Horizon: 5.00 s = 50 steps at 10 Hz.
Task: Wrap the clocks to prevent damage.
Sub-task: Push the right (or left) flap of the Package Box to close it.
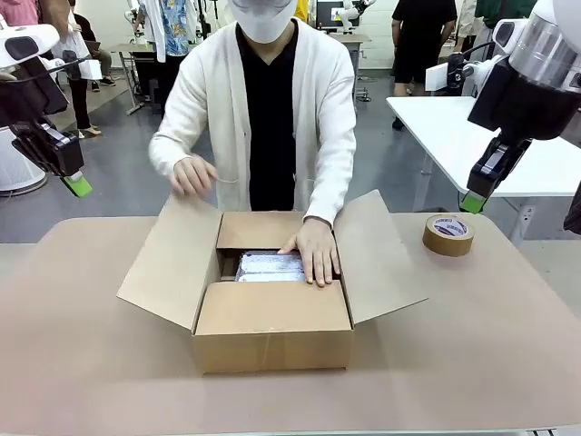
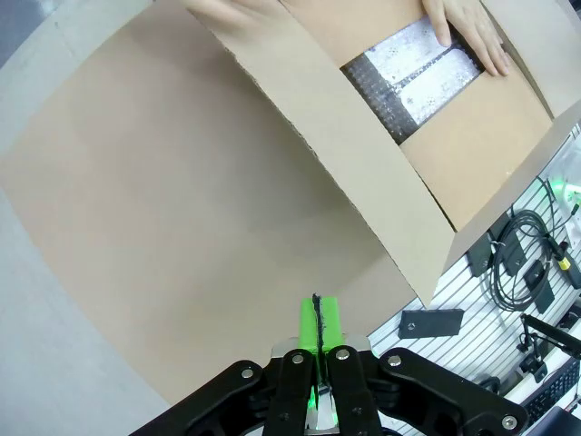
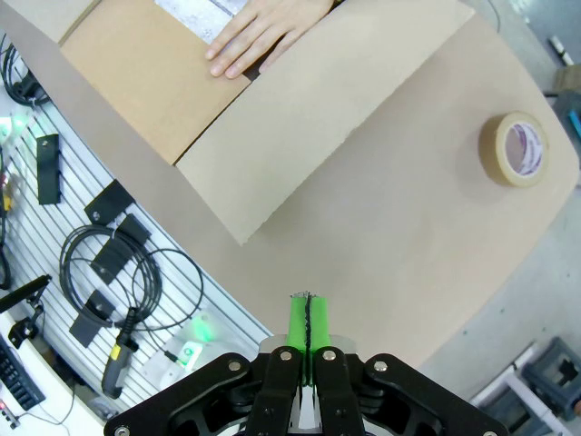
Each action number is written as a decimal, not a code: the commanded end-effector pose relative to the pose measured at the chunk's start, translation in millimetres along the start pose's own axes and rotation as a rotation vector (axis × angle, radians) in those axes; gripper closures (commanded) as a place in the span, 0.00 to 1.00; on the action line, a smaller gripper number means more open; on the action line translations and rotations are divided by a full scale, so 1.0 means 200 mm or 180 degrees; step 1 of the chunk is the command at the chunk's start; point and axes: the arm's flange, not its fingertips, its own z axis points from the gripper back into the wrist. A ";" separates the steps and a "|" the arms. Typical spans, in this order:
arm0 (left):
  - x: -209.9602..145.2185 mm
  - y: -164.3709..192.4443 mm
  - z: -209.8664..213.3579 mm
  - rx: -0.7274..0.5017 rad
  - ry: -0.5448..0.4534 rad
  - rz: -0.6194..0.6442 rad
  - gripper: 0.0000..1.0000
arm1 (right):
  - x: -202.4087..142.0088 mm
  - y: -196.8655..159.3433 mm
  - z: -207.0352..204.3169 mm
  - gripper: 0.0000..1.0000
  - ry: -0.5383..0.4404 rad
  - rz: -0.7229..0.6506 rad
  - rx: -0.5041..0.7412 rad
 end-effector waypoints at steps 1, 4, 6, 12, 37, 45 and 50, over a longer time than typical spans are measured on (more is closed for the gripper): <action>0.01 0.00 0.01 0.0029 -0.0002 0.0057 1.00 | 0.01 0.01 0.00 0.99 0.0033 -0.0061 0.0006; 0.00 0.00 0.00 0.0000 0.0000 0.0000 1.00 | 0.01 0.01 0.00 0.99 0.0033 -0.0061 0.0006; -0.07 0.19 -0.07 -0.0808 -0.0121 -0.2001 1.00 | 0.01 0.01 0.00 0.99 0.0033 -0.0061 0.0006; -0.20 0.32 -0.51 -0.1234 0.0048 -0.3138 1.00 | 0.01 0.01 0.00 0.99 0.0033 -0.0061 0.0006; -0.01 0.29 -1.26 -0.2395 -0.2201 -0.3319 1.00 | 0.01 0.01 0.00 0.99 0.0033 -0.0061 0.0006; 0.33 0.09 -1.41 -0.1350 -0.1514 -0.3484 1.00 | 0.01 0.01 0.00 0.99 0.0033 -0.0061 0.0006; 0.37 0.08 -1.49 -0.1531 -0.1473 -0.3439 1.00 | 0.01 0.01 0.00 0.99 0.0033 -0.0061 0.0006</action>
